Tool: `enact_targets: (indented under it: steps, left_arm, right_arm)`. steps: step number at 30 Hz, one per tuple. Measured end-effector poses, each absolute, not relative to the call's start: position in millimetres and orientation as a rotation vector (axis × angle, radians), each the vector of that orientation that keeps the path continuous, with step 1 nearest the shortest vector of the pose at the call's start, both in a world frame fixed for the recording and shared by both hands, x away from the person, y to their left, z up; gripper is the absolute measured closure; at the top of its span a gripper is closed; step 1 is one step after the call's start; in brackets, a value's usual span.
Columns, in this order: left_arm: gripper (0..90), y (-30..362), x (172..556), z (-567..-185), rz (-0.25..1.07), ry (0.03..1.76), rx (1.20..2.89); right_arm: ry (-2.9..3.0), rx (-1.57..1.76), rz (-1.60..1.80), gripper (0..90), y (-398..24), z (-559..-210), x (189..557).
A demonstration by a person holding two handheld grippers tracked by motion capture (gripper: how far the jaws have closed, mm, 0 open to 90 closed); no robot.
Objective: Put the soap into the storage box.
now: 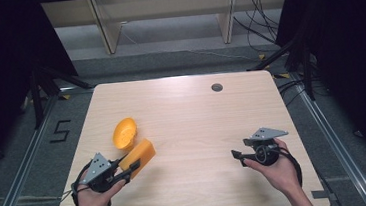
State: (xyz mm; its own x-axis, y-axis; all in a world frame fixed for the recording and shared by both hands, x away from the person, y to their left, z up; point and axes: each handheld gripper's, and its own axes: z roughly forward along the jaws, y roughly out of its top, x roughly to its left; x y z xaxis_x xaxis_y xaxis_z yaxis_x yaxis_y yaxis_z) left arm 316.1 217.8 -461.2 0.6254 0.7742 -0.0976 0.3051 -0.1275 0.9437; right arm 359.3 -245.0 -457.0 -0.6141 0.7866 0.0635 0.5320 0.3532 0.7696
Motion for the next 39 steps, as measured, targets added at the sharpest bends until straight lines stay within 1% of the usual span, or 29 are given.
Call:
enact_targets:
  steps: [12, 21, 33, 39]
  left_arm:
    - [60.7, 226, 327, -452, 0.602, 1.006, 1.618]
    - [60.8, 233, 339, -448, 0.718, 1.111, 1.574]
    - [60.7, 228, 371, -451, 0.821, 1.278, 1.499]
    - [60.7, 224, 385, -455, 0.853, 1.314, 1.476]
  right_arm:
    - [2.278, 1.186, 1.122, 36.1, -245, -458, 358]
    - [2.303, 1.186, 1.112, 36.0, -244, -458, 359]
    - [2.29, 1.186, 1.101, 35.4, -242, -459, 359]
    - [2.317, 1.187, 1.093, 35.2, -242, -459, 359]
